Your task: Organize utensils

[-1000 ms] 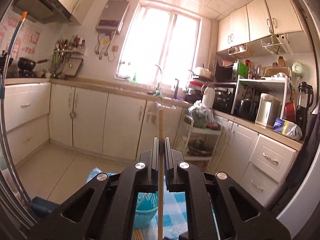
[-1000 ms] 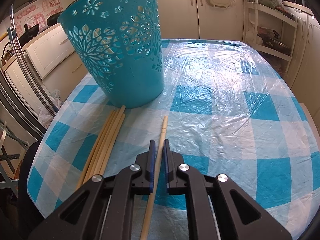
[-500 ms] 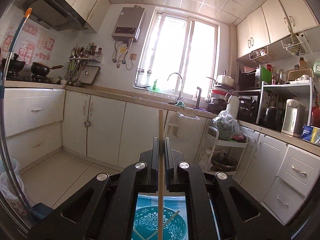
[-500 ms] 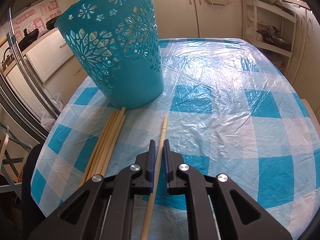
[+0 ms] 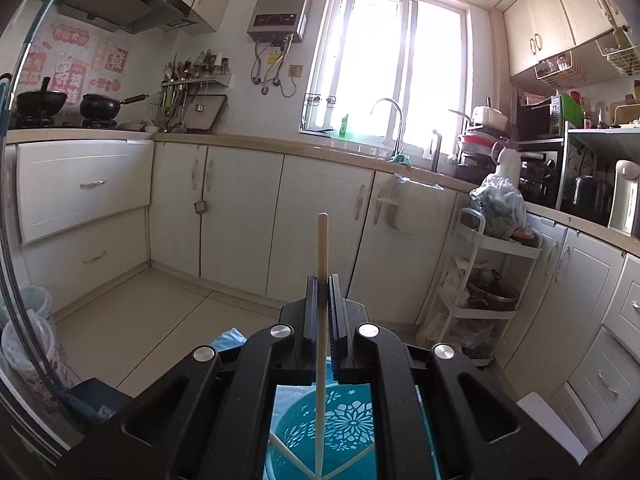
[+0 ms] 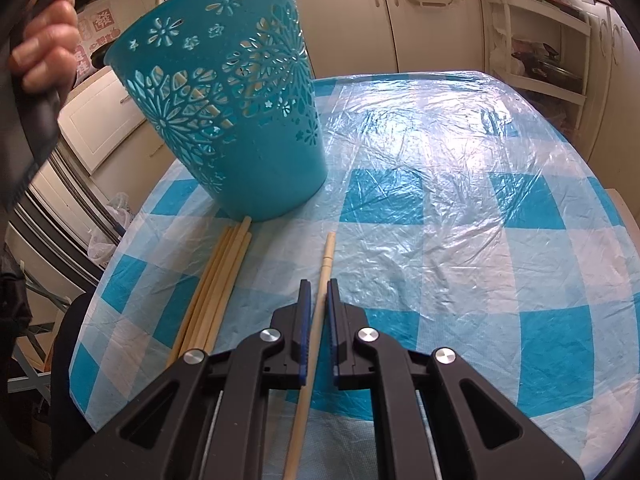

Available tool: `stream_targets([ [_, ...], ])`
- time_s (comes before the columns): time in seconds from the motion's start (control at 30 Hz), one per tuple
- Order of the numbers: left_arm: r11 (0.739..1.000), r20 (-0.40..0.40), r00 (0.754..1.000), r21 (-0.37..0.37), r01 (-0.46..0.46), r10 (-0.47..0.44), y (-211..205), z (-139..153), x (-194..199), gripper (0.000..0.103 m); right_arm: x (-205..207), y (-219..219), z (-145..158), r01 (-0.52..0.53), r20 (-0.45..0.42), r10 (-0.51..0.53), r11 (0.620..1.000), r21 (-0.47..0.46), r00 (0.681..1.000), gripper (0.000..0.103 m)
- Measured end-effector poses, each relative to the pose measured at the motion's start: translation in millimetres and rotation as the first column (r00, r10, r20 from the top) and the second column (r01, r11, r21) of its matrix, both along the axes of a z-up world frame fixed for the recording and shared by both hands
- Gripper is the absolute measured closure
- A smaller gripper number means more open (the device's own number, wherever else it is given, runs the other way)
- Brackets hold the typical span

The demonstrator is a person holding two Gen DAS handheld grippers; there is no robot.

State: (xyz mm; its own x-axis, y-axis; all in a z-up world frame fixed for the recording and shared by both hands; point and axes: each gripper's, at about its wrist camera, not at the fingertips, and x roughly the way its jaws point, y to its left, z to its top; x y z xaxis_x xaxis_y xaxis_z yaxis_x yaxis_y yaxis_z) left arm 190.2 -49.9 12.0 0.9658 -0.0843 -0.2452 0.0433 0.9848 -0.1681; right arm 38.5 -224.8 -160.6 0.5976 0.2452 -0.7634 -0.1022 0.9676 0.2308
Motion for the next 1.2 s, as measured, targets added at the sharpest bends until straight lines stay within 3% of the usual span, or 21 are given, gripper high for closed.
stream_targets([
  [0.37, 0.998, -0.108, 0.994, 0.059, 0.016, -0.009, -1, -30, -18, 0.095, -1, 1, 0, -0.001, 0.003, 0.001, 1.0, -0.01, 1.0, 0.095],
  [0.47, 0.998, -0.12, 0.993, 0.063, 0.011, -0.003, 4, -29, -31, 0.08, -1, 2, 0, -0.001, 0.004, 0.001, 1.0, -0.015, 1.0, 0.094],
  [0.53, 0.998, -0.119, 0.993, 0.066, -0.004, 0.012, 10, -26, -43, 0.06, -1, 3, 0, -0.003, 0.005, 0.003, 1.0, -0.018, 1.0, 0.093],
  [0.73, 0.997, -0.125, 0.991, 0.067, -0.039, 0.047, 39, -21, -87, 0.036, -2, 7, 1, -0.017, 0.009, 0.018, 0.999, -0.03, 1.0, 0.089],
  [1.0, 0.998, -0.236, 0.97, 0.01, -0.062, 0.062, 80, -45, -139, 0.03, -4, 16, 2, -0.022, 0.012, 0.023, 0.993, -0.116, 1.0, 0.096],
  [1.2, 0.999, -0.285, 0.958, 0.023, -0.026, 0.031, 84, -57, -156, 0.03, -15, 19, 4, -0.032, 0.002, 0.033, 0.982, -0.188, 0.999, 0.096],
])
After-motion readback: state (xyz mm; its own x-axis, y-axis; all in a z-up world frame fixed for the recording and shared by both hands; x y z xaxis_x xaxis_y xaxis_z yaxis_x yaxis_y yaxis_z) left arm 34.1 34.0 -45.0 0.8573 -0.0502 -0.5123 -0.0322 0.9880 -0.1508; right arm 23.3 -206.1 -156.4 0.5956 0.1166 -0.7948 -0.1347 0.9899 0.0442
